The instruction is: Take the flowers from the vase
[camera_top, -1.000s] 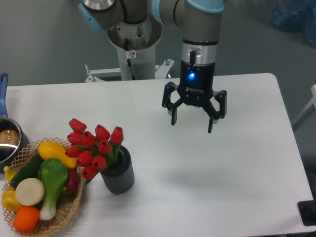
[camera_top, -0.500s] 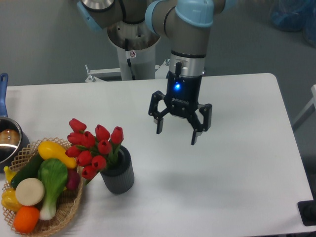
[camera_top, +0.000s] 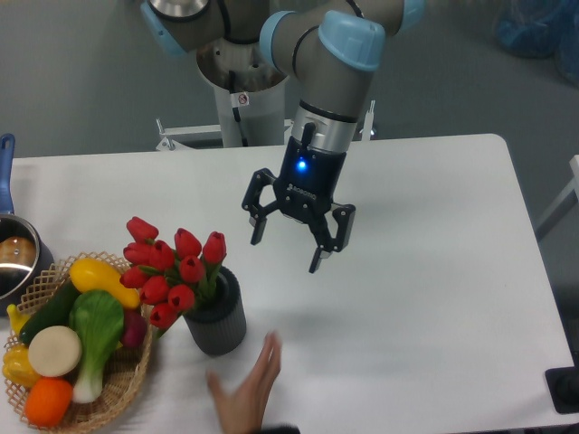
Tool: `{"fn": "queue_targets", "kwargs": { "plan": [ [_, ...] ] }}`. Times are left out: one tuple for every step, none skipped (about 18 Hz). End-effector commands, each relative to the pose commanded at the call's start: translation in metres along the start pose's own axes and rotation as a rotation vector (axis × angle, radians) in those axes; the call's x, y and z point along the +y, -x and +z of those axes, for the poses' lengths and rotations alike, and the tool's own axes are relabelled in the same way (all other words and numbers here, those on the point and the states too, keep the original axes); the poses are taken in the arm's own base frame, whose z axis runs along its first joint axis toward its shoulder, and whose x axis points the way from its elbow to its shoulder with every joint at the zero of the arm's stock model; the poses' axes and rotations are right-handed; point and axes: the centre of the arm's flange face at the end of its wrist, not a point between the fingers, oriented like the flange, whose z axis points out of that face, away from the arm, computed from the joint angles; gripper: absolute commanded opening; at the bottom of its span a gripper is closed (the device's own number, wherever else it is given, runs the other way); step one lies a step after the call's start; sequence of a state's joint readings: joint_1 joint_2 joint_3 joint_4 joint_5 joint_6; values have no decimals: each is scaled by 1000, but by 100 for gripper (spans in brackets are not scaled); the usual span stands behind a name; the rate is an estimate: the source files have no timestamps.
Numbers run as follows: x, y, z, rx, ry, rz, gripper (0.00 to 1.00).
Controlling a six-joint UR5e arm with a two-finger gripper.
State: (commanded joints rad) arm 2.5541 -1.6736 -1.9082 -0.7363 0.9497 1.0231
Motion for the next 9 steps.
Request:
{"fn": "queue_targets", "kwargs": {
  "plan": [
    [3, -1, 2, 15, -12, 1, 100],
    [8, -2, 2, 26, -24, 12, 100],
    [13, -3, -5, 21, -34, 28, 100],
    [19, -1, -12, 15, -51, 50, 100],
    [22, -1, -22, 7, -74, 71, 100],
    [30, 0, -26, 3, -86, 79, 100],
    [36, -2, -31, -2, -92, 80, 100],
    [38, -2, -33, -3, -99, 83, 100],
    [37, -3, -34, -3, -103, 84, 100]
  ]
}}
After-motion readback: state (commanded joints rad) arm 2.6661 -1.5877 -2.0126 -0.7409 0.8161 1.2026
